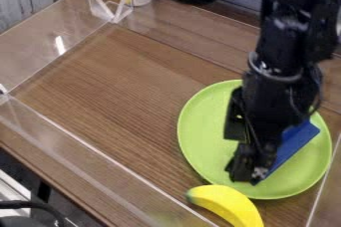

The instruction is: Put the banana in the green plate

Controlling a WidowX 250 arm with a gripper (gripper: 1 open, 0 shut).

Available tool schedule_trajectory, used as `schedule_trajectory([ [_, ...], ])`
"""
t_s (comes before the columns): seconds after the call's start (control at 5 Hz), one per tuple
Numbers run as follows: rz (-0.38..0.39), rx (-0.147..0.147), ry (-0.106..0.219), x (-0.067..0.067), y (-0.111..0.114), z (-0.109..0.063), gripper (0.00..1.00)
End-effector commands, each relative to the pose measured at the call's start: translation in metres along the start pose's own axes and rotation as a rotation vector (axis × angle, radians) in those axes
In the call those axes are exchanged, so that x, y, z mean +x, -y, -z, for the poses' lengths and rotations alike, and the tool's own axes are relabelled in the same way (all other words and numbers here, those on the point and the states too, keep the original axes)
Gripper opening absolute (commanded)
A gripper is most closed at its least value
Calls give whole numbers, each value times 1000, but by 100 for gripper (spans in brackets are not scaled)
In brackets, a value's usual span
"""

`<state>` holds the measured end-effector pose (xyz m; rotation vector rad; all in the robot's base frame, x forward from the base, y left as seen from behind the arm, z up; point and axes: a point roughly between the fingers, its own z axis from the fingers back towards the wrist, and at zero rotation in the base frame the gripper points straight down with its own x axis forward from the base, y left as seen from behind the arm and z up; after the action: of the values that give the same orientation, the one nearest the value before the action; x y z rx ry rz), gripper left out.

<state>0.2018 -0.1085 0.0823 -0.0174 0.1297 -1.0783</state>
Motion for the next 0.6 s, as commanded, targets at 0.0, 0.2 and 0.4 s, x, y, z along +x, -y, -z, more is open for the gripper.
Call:
schedule_trajectory([
  [0.0,191,43,33,2,8,1,100],
  [0.2,227,48,35,-3,12,17,100],
  [0.4,230,54,51,-9,13,33,100],
])
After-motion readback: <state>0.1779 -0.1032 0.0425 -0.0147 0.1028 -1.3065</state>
